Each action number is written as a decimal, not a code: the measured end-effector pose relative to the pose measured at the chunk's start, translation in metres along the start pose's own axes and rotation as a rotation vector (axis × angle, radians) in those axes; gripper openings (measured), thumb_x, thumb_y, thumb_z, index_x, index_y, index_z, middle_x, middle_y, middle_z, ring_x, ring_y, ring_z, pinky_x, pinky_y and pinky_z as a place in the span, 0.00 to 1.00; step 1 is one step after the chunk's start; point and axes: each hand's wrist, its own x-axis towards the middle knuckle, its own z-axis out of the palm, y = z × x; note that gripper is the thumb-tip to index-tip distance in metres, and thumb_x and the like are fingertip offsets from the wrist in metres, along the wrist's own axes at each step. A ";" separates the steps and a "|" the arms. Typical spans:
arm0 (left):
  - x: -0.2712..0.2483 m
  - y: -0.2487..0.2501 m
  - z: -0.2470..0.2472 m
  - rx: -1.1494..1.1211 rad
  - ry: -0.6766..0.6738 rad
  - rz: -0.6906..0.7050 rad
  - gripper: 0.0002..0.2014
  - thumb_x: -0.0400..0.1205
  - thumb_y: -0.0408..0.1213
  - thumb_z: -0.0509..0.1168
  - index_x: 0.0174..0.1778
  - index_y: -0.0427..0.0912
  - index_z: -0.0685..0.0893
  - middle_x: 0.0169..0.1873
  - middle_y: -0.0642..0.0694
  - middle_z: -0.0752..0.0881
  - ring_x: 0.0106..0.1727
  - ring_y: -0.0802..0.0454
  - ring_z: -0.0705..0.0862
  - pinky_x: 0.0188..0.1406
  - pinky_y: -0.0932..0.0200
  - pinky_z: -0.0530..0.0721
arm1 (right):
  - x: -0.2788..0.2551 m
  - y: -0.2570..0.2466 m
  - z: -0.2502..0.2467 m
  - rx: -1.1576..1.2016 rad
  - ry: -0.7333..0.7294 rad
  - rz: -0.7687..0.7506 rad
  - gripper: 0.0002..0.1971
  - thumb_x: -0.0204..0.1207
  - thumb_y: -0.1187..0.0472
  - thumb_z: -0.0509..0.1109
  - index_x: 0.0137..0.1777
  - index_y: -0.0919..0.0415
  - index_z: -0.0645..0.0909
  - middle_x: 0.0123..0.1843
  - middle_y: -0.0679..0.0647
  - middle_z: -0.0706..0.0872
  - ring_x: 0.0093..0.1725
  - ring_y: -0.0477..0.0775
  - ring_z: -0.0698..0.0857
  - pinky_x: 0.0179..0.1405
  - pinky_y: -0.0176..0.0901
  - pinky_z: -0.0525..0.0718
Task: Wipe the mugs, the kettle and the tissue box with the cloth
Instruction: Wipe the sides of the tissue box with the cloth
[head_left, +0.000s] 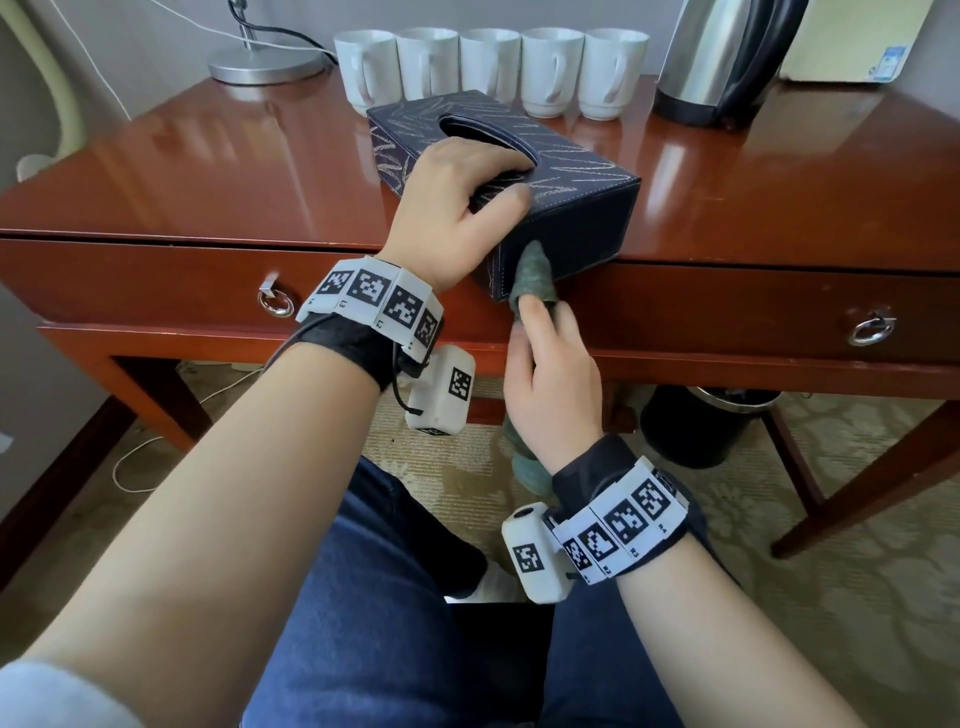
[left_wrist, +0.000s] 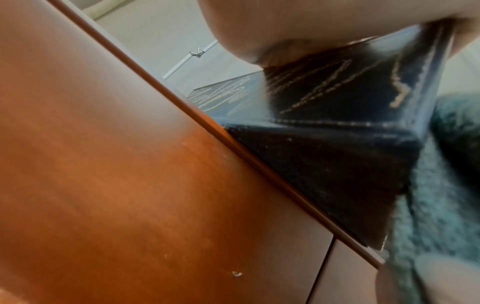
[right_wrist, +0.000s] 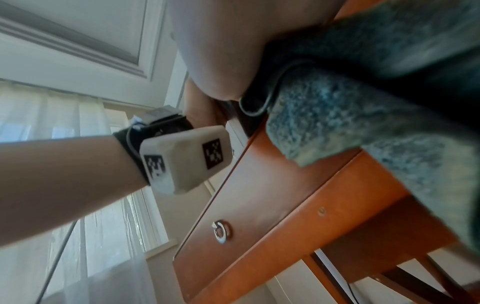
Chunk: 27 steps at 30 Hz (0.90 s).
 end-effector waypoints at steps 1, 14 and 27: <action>0.000 0.000 0.000 -0.002 -0.001 0.000 0.23 0.79 0.45 0.58 0.55 0.32 0.89 0.50 0.40 0.91 0.54 0.47 0.84 0.58 0.69 0.70 | -0.003 0.000 0.001 -0.009 -0.021 -0.033 0.15 0.79 0.62 0.56 0.62 0.63 0.77 0.49 0.64 0.79 0.29 0.64 0.78 0.23 0.46 0.77; 0.000 0.005 -0.001 -0.004 -0.011 -0.045 0.24 0.78 0.46 0.57 0.55 0.32 0.90 0.51 0.40 0.91 0.55 0.46 0.84 0.57 0.66 0.71 | -0.015 0.012 0.006 -0.068 -0.083 0.055 0.13 0.76 0.68 0.61 0.59 0.63 0.77 0.52 0.65 0.77 0.27 0.53 0.67 0.25 0.40 0.68; -0.001 0.008 -0.003 0.014 -0.036 -0.079 0.26 0.79 0.53 0.59 0.56 0.35 0.89 0.51 0.43 0.91 0.56 0.47 0.86 0.59 0.64 0.72 | -0.010 0.028 -0.008 -0.178 -0.102 0.129 0.14 0.77 0.70 0.63 0.62 0.63 0.79 0.54 0.66 0.76 0.28 0.55 0.69 0.27 0.43 0.72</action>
